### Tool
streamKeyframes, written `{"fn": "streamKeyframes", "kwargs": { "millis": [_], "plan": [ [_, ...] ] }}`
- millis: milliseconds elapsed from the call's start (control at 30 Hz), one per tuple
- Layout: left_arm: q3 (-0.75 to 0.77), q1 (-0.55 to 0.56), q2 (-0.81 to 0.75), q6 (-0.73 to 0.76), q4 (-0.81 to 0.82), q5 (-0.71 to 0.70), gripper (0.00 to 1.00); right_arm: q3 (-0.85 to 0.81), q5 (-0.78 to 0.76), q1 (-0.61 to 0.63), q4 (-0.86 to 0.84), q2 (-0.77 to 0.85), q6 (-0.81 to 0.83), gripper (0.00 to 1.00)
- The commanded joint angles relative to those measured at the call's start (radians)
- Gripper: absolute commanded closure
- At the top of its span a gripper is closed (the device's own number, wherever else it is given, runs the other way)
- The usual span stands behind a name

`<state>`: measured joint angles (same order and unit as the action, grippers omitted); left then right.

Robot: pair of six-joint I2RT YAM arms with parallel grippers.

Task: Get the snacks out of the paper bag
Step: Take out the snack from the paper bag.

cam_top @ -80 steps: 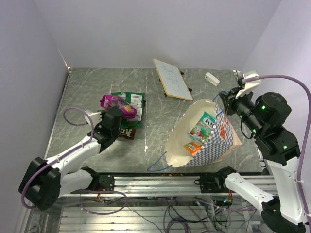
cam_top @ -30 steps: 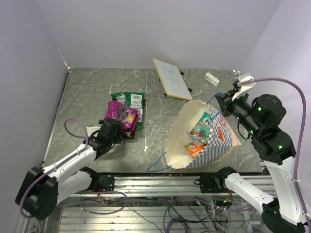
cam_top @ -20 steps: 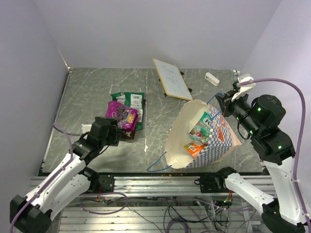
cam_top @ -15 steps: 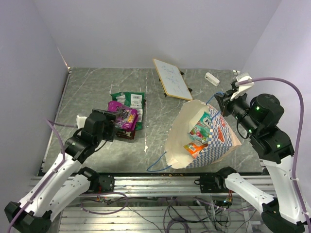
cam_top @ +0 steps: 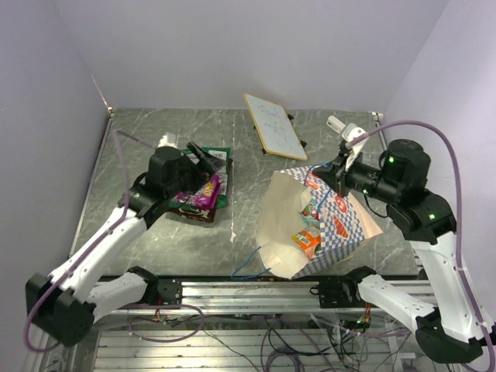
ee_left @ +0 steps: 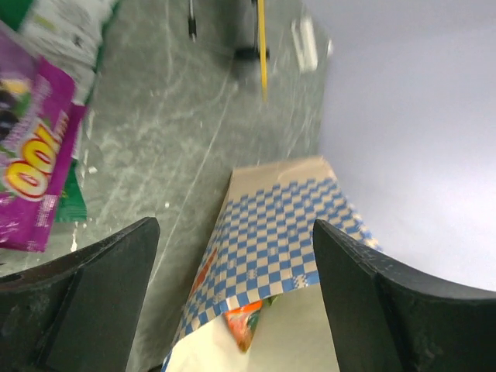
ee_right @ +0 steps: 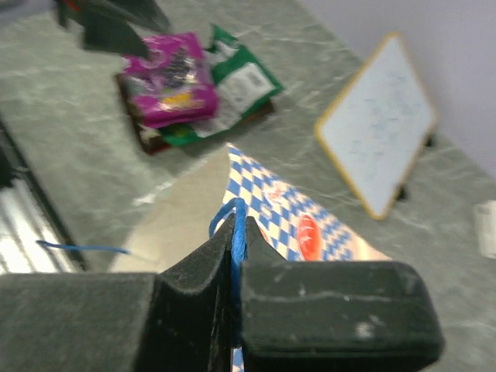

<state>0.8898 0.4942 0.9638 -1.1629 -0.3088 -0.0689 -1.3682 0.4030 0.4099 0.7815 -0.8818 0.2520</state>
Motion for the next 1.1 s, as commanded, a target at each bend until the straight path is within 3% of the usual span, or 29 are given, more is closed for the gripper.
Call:
{"fn": "streamKeyframes", "kwargs": {
  "millis": [0, 67, 133, 233, 300, 400, 633, 833, 933, 1067],
  "plan": [
    [0.035, 0.009, 0.14, 0.142, 0.144, 0.371, 0.12, 0.113, 0.196, 0.002, -0.07, 0.005, -0.252, 1.0],
    [0.044, 0.038, 0.178, 0.184, 0.187, 0.446, 0.16, 0.215, 0.224, 0.001, -0.201, 0.051, -0.377, 1.0],
    [0.066, 0.097, 0.185, 0.25, 0.148, 0.41, 0.15, 0.318, 0.191, 0.001, -0.275, 0.106, -0.401, 1.0],
    [0.038, 0.181, 0.146, 0.297, 0.118, 0.324, 0.14, 0.395, 0.044, 0.001, -0.227, 0.175, -0.356, 1.0],
    [-0.019, 0.193, 0.1, 0.28, 0.161, 0.319, 0.13, 0.41, 0.099, 0.001, -0.19, 0.186, -0.282, 1.0],
    [-0.073, 0.209, 0.035, 0.298, 0.179, 0.305, 0.14, 0.387, 0.13, 0.002, -0.149, 0.168, -0.227, 1.0],
    [-0.082, 0.28, -0.107, 0.428, 0.067, 0.123, 0.14, 0.285, -0.034, 0.002, -0.16, 0.132, -0.255, 1.0],
    [-0.011, 0.328, -0.045, 0.43, 0.045, 0.119, 0.17, 0.224, -0.088, 0.001, -0.16, 0.085, -0.281, 1.0],
    [0.013, 0.4, 0.002, 0.408, 0.072, 0.06, 0.2, 0.24, -0.079, 0.002, -0.169, 0.079, -0.256, 1.0],
    [0.029, 0.59, 0.05, 0.348, 0.121, -0.148, 0.23, 0.219, -0.063, 0.002, -0.168, 0.061, -0.206, 1.0]
  ]
}}
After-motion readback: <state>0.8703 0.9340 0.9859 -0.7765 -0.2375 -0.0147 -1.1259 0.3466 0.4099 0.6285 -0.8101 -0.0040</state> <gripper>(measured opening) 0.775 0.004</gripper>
